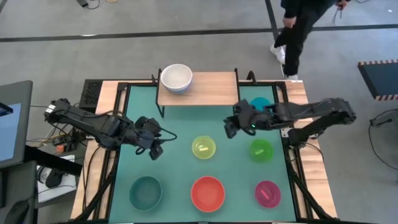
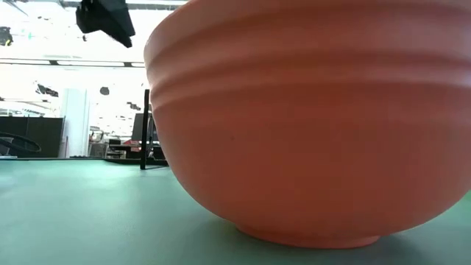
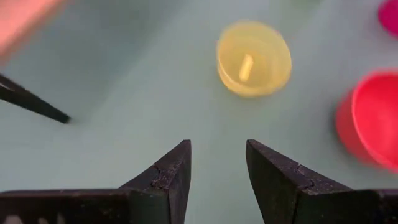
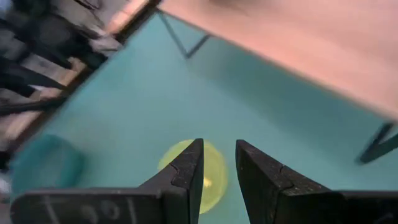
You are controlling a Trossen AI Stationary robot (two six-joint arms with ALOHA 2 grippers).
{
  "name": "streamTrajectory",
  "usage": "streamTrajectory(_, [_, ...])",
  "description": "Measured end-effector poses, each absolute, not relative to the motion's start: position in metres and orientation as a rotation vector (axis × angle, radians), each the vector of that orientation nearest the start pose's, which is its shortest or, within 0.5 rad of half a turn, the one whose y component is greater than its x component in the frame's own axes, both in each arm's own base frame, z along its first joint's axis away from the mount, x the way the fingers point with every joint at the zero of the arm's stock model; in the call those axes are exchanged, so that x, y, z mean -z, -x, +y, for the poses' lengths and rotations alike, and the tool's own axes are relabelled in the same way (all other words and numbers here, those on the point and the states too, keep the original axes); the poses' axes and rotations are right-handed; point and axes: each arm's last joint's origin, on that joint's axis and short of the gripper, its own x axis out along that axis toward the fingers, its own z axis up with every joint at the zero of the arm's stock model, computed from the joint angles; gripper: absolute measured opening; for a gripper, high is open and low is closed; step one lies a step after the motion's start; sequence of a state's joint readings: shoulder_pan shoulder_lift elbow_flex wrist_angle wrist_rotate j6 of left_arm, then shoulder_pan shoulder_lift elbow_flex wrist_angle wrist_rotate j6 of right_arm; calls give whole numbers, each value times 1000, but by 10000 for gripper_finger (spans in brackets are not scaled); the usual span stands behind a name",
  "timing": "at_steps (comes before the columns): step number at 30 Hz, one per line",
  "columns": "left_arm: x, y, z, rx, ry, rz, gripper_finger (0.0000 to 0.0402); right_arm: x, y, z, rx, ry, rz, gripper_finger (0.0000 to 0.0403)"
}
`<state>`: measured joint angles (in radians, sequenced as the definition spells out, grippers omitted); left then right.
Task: Place and stack bowls onto a shelf
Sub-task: Stack the green bowl on top of the white bowl on the shelf
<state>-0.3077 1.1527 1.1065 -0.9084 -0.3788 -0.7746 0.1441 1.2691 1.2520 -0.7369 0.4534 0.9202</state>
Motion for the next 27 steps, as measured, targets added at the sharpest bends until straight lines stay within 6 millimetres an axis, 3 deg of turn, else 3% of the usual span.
streamTrajectory(5, [-302,-206,-67,-236,350,923,137,-322,-237,38,597,-723,500,118])
streamTrajectory(11, [-255,-195,-104,57,350,1019,137,-308,-231,59,565,-749,541,118])
streamTrajectory(14, [-236,-186,-115,121,376,1065,137,-304,-234,69,544,-754,553,124])
streamTrajectory(27, [-210,-165,-127,244,229,1160,137,-271,-258,84,538,-803,716,240])
